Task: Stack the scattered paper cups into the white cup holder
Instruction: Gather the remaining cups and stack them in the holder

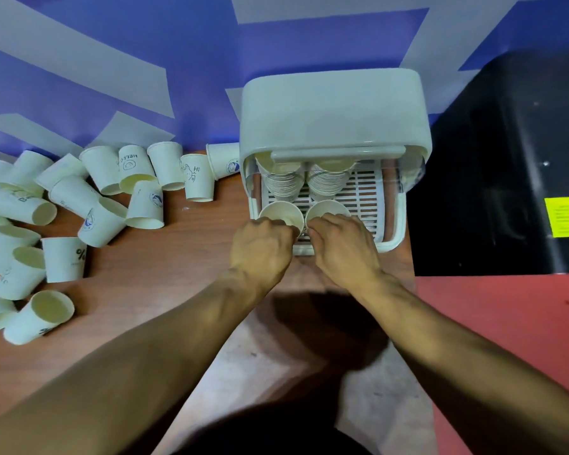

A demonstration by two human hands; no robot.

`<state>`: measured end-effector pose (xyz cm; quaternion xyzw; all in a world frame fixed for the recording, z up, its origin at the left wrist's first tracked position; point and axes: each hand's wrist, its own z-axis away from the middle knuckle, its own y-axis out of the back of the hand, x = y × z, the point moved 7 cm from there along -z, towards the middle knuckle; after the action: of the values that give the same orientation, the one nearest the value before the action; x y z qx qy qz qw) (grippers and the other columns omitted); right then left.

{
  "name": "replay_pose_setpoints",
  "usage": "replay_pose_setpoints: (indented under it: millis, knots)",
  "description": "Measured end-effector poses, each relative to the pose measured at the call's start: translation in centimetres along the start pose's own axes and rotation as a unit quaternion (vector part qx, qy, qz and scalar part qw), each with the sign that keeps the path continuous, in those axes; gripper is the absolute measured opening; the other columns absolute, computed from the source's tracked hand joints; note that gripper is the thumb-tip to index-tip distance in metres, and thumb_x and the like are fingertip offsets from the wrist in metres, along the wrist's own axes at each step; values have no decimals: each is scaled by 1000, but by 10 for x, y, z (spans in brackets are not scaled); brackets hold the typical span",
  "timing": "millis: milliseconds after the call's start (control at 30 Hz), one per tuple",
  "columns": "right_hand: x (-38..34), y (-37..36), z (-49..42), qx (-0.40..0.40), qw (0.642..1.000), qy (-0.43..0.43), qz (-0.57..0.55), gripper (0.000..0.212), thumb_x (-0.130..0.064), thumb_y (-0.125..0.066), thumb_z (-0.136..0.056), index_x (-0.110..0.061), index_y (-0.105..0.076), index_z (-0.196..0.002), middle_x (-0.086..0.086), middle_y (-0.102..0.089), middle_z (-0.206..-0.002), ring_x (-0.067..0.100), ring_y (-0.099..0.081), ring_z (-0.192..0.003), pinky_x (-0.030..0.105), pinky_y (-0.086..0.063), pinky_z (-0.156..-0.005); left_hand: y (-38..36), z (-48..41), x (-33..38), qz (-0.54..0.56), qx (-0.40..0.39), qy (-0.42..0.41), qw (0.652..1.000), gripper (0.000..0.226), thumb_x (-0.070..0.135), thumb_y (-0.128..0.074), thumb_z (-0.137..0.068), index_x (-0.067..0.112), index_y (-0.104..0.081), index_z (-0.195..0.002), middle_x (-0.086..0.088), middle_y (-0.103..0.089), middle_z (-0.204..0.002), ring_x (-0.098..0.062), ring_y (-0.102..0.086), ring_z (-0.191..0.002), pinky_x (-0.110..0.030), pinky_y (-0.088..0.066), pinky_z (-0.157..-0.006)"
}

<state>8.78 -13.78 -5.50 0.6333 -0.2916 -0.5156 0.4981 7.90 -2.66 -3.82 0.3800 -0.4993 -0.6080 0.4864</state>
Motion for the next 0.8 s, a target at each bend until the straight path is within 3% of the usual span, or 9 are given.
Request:
replay_pose_setpoints:
  millis: [300, 533, 667, 800]
  knots:
    - [0, -4, -2, -34, 999, -22, -32, 15, -25, -54, -91, -15, -65, -88, 4, -65, -81, 29, -60, -77, 35, -43, -70, 0, -2, -5, 20, -34, 21, 999, 26, 35, -47, -100, 26, -69, -108, -7, -70, -103, -32, -64, -94, -28, -34, -65]
    - [-37, 27, 5, 52, 998, -5, -30, 18, -22, -65, -82, -10, -66, -96, 7, -65, -87, 29, -61, -79, 33, -48, -67, 20, 25, -27, 81, 60, 25, 995, 28, 39, -61, -91, 23, -64, -115, -3, -65, -105, -30, -61, -100, -39, -51, -70]
    - [-88, 40, 6, 51, 997, 18, -47, 24, -25, -64, -82, -15, -65, -104, 4, -66, -95, 27, -63, -87, 37, -52, -72, 39, 56, -59, 89, 97, 67, 989, 27, 40, -61, -91, 25, -65, -114, -2, -65, -104, -29, -61, -97, -38, -51, -69]
    - [-156, 49, 7, 62, 992, 95, -52, 20, -22, -64, -81, -17, -65, -101, 3, -64, -92, 27, -61, -84, 33, -48, -69, 57, 102, -103, 81, 128, 131, 980, 27, 44, -62, -89, 26, -66, -110, 0, -67, -105, -27, -63, -93, -34, -50, -66]
